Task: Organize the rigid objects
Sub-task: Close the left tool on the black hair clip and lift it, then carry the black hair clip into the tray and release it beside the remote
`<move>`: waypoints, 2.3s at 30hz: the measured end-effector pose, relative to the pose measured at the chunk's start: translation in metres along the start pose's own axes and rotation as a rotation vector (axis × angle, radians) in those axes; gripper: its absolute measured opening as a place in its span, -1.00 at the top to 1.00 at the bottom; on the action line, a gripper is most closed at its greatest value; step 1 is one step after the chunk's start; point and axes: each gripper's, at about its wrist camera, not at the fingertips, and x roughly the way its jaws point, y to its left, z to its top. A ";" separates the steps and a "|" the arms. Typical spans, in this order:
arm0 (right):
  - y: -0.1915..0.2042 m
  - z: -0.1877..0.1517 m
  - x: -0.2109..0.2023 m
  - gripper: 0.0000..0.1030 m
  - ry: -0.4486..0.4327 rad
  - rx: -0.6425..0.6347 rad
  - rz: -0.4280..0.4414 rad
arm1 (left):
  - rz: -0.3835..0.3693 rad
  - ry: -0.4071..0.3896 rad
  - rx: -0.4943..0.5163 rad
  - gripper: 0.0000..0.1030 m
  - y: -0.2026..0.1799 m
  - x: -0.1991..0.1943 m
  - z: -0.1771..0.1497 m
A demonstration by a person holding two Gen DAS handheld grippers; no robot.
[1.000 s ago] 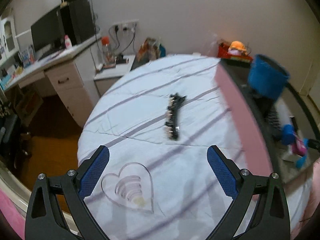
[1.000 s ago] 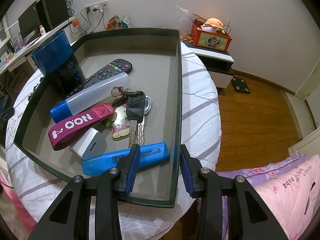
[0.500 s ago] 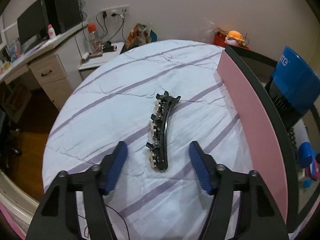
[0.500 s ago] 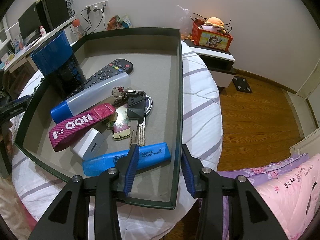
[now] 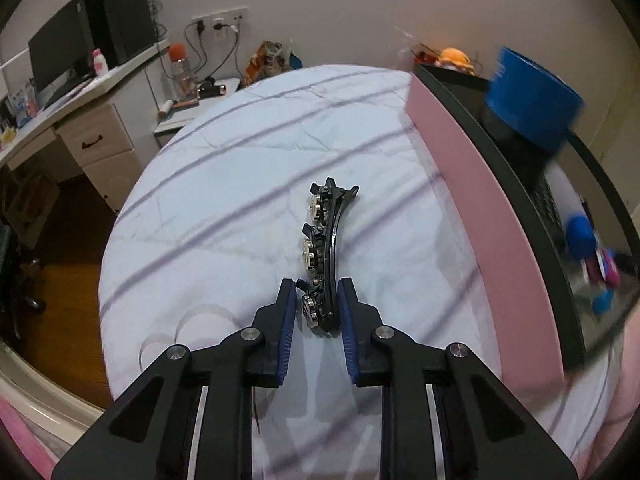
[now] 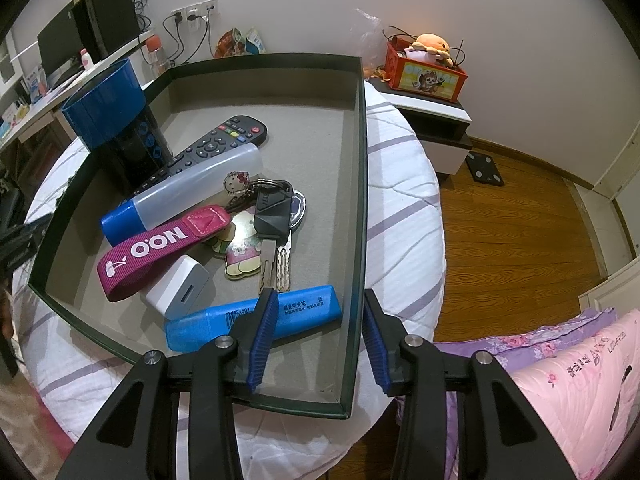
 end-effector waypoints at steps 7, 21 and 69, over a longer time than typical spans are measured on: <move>-0.001 0.000 0.001 0.16 0.000 0.000 0.000 | 0.000 0.000 0.034 0.56 -0.010 -0.015 -0.022; -0.001 0.000 0.001 0.15 0.002 0.001 0.003 | -0.012 -0.039 -0.037 0.50 -0.001 0.000 -0.007; 0.002 0.002 0.000 0.14 -0.003 0.008 0.010 | -0.071 -0.035 0.046 0.66 -0.029 -0.010 -0.020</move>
